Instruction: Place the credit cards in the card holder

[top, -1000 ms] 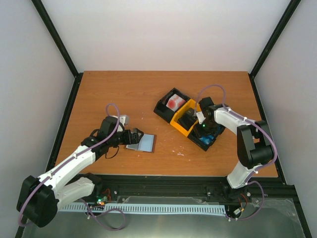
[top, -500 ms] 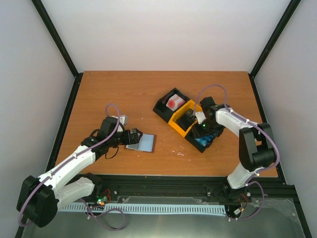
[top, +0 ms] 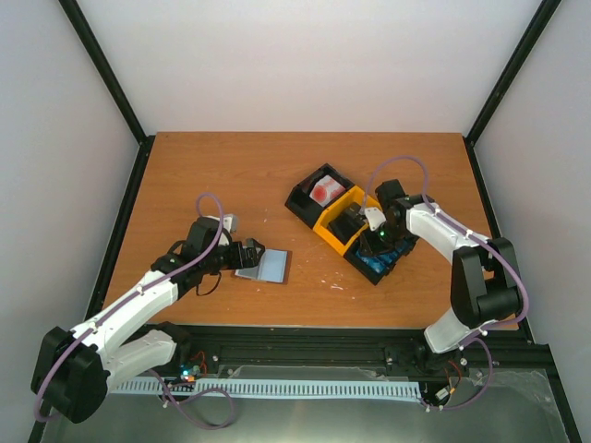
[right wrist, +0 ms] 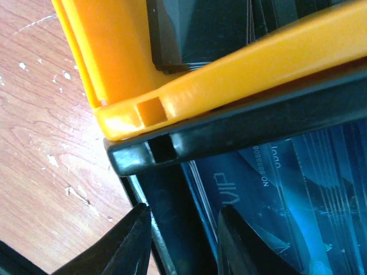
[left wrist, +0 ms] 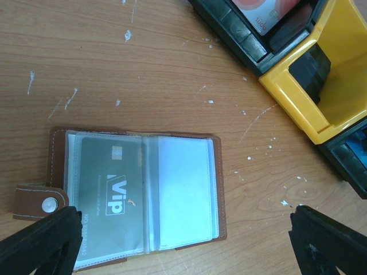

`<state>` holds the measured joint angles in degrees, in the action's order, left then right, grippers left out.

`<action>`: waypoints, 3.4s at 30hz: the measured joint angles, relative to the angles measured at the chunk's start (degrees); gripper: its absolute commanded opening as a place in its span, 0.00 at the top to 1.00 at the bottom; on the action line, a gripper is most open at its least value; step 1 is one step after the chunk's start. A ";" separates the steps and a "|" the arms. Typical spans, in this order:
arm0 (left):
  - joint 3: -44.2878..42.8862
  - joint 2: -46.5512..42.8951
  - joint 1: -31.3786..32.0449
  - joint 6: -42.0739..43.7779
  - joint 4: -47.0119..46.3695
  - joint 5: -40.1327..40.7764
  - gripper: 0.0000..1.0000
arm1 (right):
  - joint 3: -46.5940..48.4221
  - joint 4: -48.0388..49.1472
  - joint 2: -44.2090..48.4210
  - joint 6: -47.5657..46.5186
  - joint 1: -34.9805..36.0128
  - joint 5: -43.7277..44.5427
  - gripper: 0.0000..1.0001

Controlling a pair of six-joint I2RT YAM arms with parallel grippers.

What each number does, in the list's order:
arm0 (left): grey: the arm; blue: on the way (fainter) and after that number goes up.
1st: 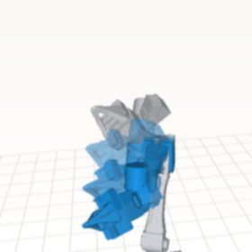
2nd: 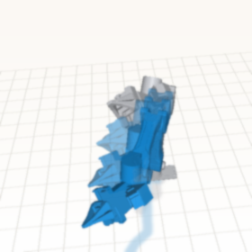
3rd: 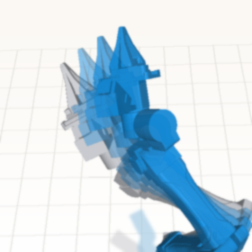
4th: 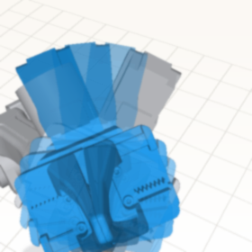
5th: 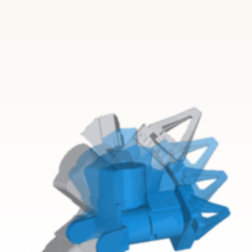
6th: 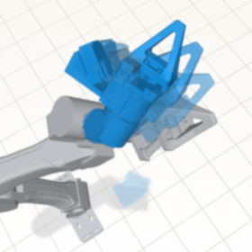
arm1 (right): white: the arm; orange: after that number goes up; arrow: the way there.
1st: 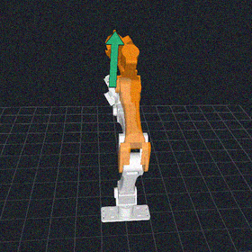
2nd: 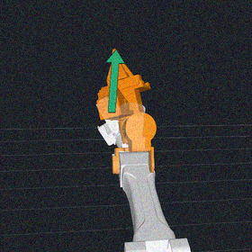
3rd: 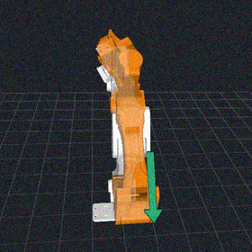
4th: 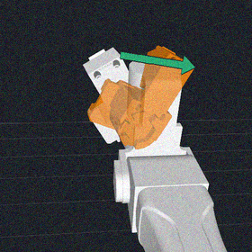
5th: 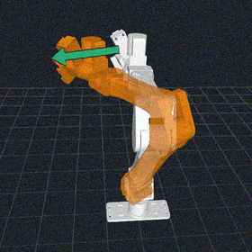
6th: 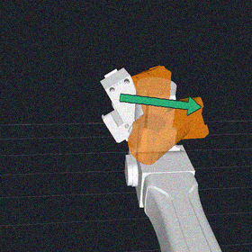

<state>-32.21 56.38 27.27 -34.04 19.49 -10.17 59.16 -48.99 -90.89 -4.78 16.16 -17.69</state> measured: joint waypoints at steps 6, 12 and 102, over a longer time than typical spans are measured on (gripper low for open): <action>0.00 0.00 -0.02 0.00 0.11 0.68 0.00 | 1.49 -2.54 -0.26 0.09 1.14 -0.55 0.65; 0.00 0.00 -0.02 0.00 0.42 1.03 0.00 | 4.70 -5.97 -2.67 -0.13 2.60 0.39 0.63; -21.35 28.00 0.48 -0.26 -13.18 -21.79 0.00 | 12.41 4.22 -8.26 20.44 4.42 3.13 0.94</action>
<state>-53.56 84.38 27.75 -34.30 6.31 -31.97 71.57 -44.77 -99.15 15.66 20.58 -14.57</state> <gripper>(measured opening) 0.995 0.041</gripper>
